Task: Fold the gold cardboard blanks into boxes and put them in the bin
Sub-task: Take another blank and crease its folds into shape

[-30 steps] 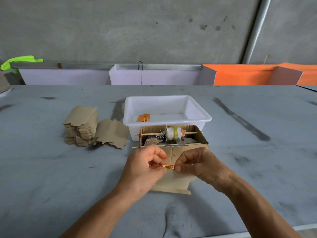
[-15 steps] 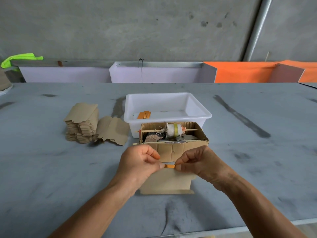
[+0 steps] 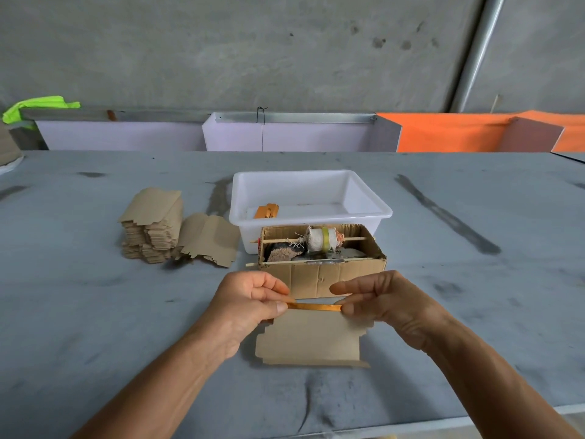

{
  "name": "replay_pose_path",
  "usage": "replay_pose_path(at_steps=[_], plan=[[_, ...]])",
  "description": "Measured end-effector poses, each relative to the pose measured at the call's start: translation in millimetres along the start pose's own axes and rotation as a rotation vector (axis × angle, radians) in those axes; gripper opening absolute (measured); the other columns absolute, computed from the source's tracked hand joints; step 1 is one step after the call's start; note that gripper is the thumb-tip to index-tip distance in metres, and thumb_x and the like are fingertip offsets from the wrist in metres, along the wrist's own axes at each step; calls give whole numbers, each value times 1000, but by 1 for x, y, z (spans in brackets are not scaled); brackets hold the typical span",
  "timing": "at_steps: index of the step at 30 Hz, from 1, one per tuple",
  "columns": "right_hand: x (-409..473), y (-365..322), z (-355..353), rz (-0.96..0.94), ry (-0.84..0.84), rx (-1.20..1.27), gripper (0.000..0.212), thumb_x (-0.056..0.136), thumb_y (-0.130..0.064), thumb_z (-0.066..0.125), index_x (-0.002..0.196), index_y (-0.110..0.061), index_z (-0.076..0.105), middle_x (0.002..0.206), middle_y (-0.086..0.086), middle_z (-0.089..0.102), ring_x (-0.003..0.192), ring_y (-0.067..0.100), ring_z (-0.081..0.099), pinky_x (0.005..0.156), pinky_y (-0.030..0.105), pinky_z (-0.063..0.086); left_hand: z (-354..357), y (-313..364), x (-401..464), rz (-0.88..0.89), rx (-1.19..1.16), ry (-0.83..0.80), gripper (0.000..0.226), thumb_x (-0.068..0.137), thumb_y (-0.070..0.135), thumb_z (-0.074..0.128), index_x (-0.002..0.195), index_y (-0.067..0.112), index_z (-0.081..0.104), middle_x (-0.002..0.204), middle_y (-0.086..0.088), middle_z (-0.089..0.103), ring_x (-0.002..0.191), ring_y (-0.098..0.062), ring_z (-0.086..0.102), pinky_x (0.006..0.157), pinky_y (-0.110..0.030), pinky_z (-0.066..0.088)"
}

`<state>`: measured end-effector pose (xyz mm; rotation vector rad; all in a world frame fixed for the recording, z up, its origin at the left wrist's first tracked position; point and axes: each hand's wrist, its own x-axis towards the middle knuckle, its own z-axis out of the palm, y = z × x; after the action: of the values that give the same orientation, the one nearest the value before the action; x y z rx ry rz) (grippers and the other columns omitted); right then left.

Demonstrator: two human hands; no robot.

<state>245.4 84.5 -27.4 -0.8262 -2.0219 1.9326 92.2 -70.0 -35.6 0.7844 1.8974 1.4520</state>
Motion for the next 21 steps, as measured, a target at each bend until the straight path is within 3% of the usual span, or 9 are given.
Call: replay_pose_path(at_steps=[5, 9, 11, 13, 16, 19, 21], plan=[[2, 5, -3, -27, -33, 13, 35, 82, 20, 54, 99, -4, 72, 67, 5, 71, 54, 11, 57, 50, 19, 44, -1, -1, 1, -24, -41, 15, 23, 78, -18, 61, 81, 5, 66, 60, 0, 70, 49, -4, 59, 48, -15, 46], [-6, 22, -9, -85, -95, 206, 34, 92, 0, 48, 112, -18, 69, 110, 4, 71, 97, 16, 66, 80, 27, 51, -5, -3, 4, -105, -116, 78, 21, 77, -14, 64, 79, 7, 68, 62, 0, 70, 52, -8, 59, 51, -18, 48], [-12, 35, -14, -138, -32, 275, 39, 95, -1, 44, 113, -24, 70, 117, 4, 68, 102, 26, 66, 83, 34, 55, -8, -6, 6, -154, -162, 98, 20, 77, -12, 66, 79, 7, 69, 62, 1, 70, 57, -11, 60, 54, -21, 48], [-20, 44, -14, -204, 42, 237, 46, 92, 5, 47, 109, -29, 72, 116, 2, 68, 100, 29, 68, 84, 36, 56, -9, -8, 7, -196, -213, 111, 20, 77, -12, 65, 79, 7, 68, 61, 1, 70, 61, -12, 61, 57, -23, 48], [-28, 47, -2, -295, 20, 133, 47, 78, 11, 62, 103, -27, 75, 108, 3, 72, 92, 18, 70, 76, 23, 55, -8, -9, 8, -248, -302, 101, 20, 77, -15, 63, 79, 4, 67, 62, -3, 70, 64, -17, 62, 60, -27, 51], [-29, 45, 13, -322, -5, 146, 31, 67, -2, 70, 92, -20, 78, 95, 9, 74, 87, 18, 71, 73, 20, 54, -2, -7, 7, -264, -335, 67, 20, 77, -15, 62, 78, 4, 66, 61, -3, 69, 52, -11, 62, 47, -19, 50], [-27, 42, 18, -326, 98, 178, 19, 66, -10, 71, 82, -14, 79, 85, 13, 74, 76, 22, 72, 68, 23, 54, 1, -5, 5, -244, -415, 60, 13, 81, -11, 61, 84, 1, 65, 67, -8, 69, 51, -12, 64, 45, -19, 51]])
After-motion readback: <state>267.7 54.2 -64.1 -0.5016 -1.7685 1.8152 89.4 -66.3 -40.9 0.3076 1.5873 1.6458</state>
